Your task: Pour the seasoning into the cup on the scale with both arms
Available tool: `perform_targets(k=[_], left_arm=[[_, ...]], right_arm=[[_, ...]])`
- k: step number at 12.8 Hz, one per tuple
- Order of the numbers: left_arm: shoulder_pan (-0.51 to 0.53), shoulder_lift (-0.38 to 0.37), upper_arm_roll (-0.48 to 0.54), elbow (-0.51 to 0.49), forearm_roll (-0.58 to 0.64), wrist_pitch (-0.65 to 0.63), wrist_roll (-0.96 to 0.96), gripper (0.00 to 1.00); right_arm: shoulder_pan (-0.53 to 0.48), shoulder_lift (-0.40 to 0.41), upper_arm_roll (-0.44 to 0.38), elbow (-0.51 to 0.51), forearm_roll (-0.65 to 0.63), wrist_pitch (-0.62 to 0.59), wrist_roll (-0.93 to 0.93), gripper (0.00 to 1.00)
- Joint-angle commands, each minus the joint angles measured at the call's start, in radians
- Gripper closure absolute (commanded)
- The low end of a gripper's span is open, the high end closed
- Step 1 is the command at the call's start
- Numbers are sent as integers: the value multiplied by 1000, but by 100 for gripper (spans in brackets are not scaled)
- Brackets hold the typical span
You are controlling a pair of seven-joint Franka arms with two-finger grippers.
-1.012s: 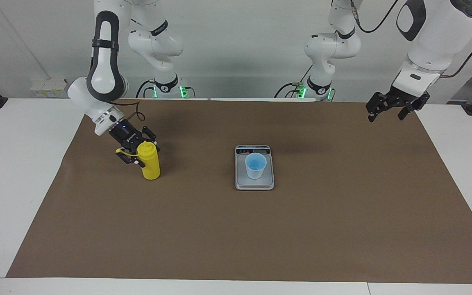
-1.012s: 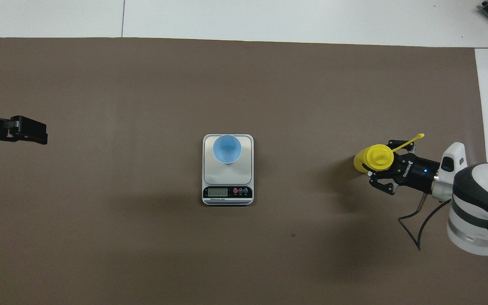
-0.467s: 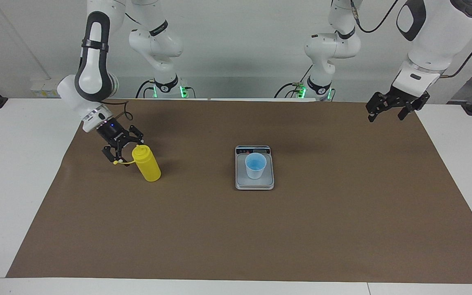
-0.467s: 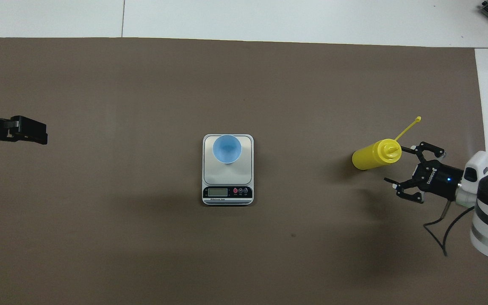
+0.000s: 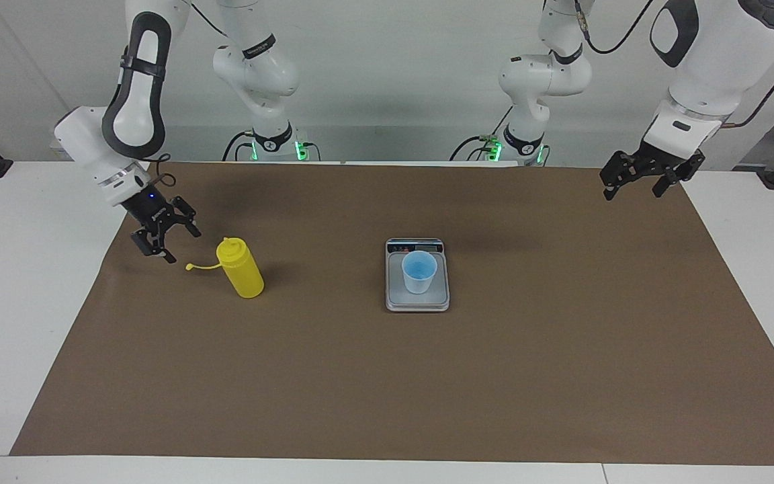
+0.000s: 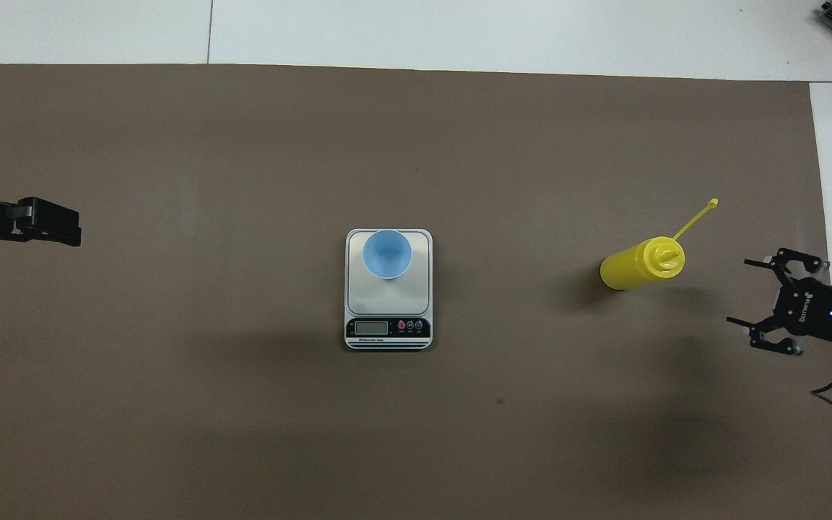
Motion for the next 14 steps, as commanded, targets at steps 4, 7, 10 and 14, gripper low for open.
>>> perform_targets(k=[4, 7, 10, 14], left_arm=[[0, -28, 0, -27, 17, -3, -8, 0], [0, -28, 0, -27, 17, -3, -8, 0], [0, -26, 0, -27, 17, -5, -8, 0], [0, -28, 0, -27, 17, -3, -8, 0]], right_arm=[[13, -27, 21, 231, -417, -203, 447, 0], [59, -32, 23, 328, -451, -289, 718, 0], [105, -30, 39, 405, -474, -359, 1039, 0], [209, -24, 50, 523, -658, -473, 1496, 0]])
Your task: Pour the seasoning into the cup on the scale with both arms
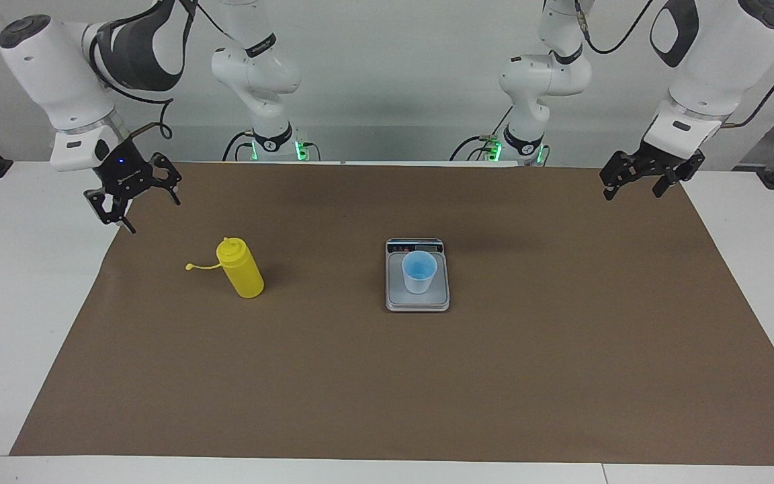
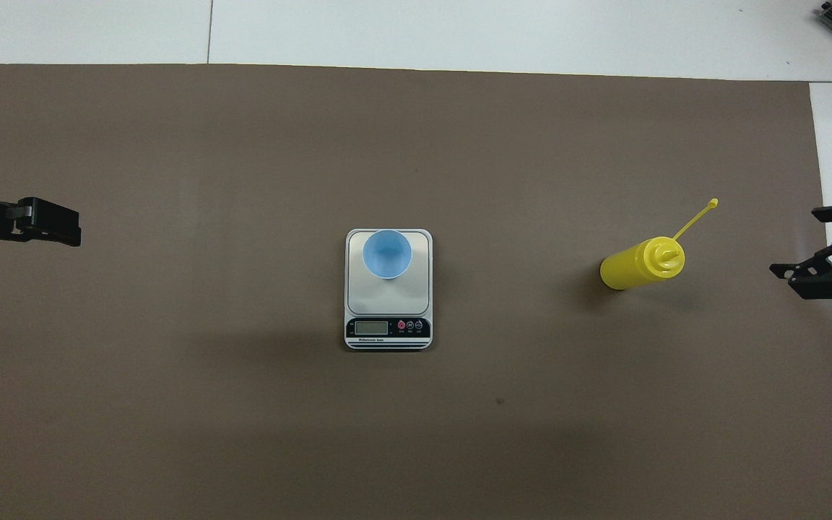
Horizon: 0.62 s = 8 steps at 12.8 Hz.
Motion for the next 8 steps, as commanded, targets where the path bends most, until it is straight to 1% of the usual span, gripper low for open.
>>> perform_targets(k=[1, 4, 7, 8], left_arm=[[0, -28, 0, -27, 17, -3, -9, 0], [0, -26, 0, -27, 17, -3, -8, 0], [0, -28, 0, -27, 17, -3, -8, 0], [0, -28, 0, -27, 17, -3, -8, 0]], right_arm=[[29, 13, 13, 72, -53, -69, 206, 0], [58, 20, 13, 111, -72, -76, 454, 0], [109, 36, 14, 161, -81, -115, 740, 0], [121, 41, 14, 180, -107, -129, 824, 0]])
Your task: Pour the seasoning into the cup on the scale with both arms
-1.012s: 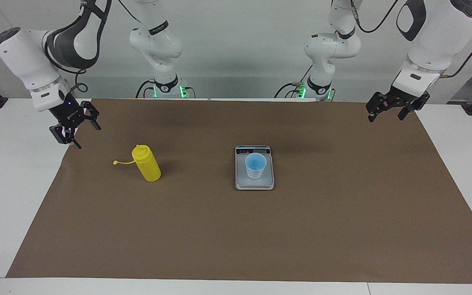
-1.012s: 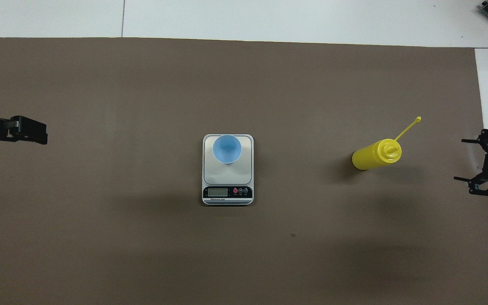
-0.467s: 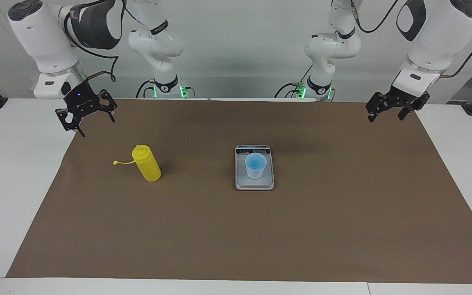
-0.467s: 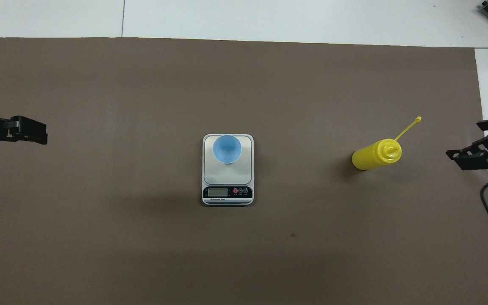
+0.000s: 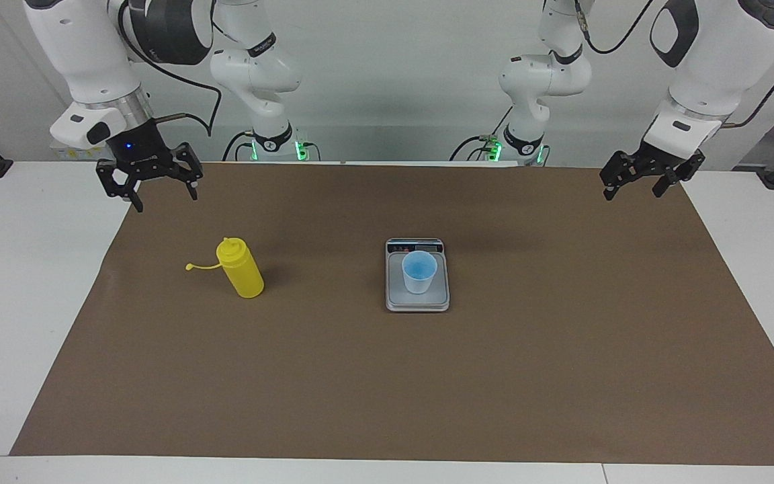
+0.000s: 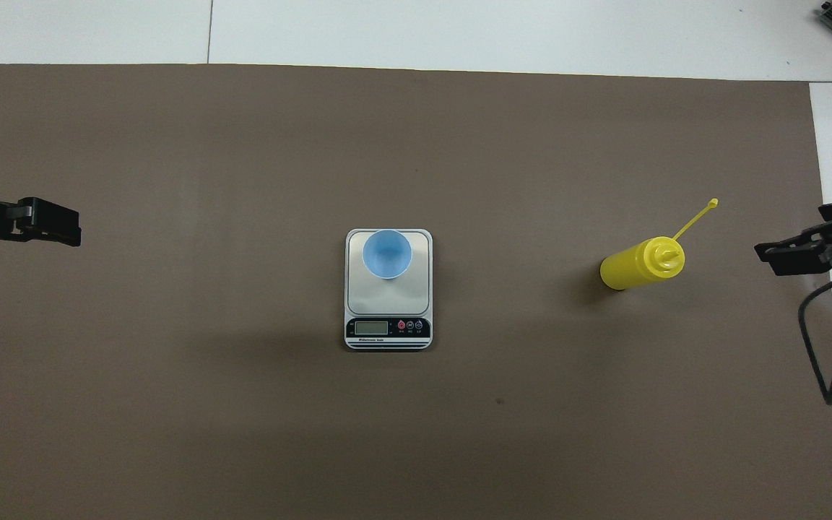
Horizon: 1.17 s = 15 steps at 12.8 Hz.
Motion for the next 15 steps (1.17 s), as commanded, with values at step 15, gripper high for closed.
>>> perform_targets(k=[15], left_arm=[[0, -28, 0, -27, 17, -5, -8, 0]], right_arm=[[64, 32, 12, 55, -85, -166, 440, 0]])
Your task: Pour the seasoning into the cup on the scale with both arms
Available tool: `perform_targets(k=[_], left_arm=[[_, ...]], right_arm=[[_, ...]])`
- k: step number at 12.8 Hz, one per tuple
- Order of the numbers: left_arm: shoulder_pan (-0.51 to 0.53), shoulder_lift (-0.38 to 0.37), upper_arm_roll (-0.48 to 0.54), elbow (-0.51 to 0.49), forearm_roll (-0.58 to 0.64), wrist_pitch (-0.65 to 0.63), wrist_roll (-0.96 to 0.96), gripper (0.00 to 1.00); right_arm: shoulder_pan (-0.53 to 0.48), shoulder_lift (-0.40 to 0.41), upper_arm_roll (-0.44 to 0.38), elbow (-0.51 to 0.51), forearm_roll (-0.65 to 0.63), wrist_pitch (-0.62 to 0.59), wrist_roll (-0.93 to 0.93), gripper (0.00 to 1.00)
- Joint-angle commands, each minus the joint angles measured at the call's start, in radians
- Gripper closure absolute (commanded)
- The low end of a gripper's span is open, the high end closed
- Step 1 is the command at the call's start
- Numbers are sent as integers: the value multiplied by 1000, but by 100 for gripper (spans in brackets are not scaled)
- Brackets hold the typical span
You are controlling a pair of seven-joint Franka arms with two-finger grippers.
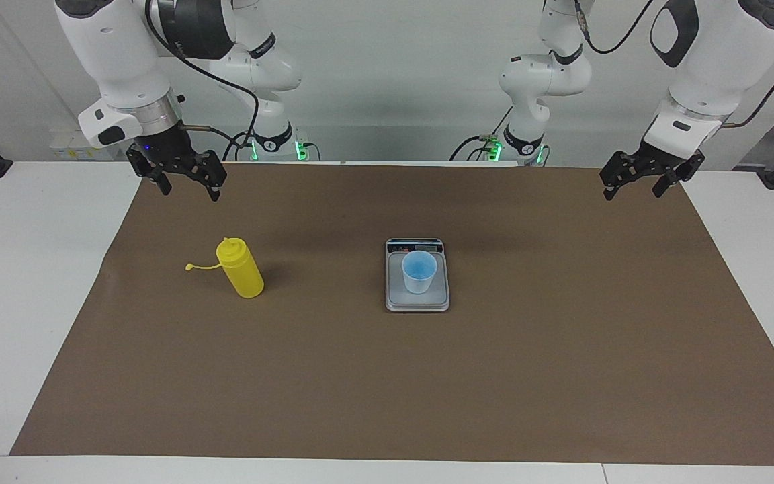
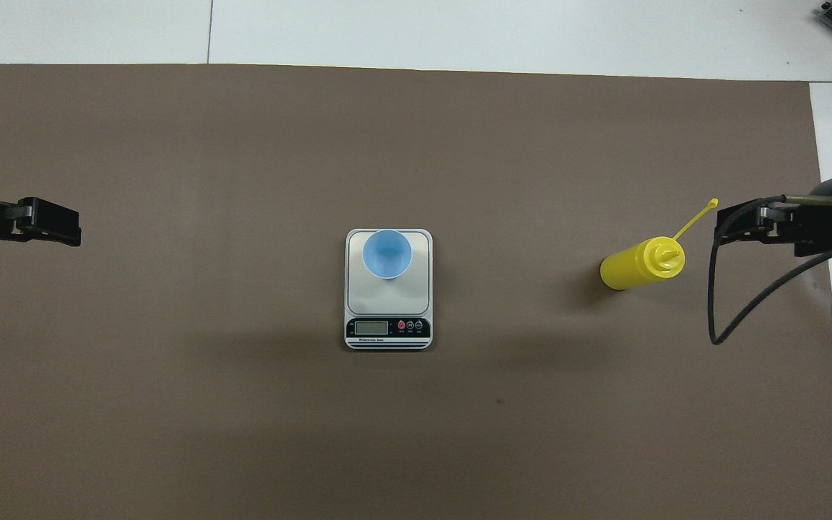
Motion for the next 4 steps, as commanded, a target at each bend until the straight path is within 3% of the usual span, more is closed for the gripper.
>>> perform_targets(k=[1, 4], left_arm=[[0, -26, 0, -27, 17, -3, -8, 0], [0, -26, 0, -27, 17, -3, -8, 0]], right_arm=[[-3, -22, 10, -32, -32, 3, 10, 0], [-3, -22, 10, -32, -34, 3, -3, 0]])
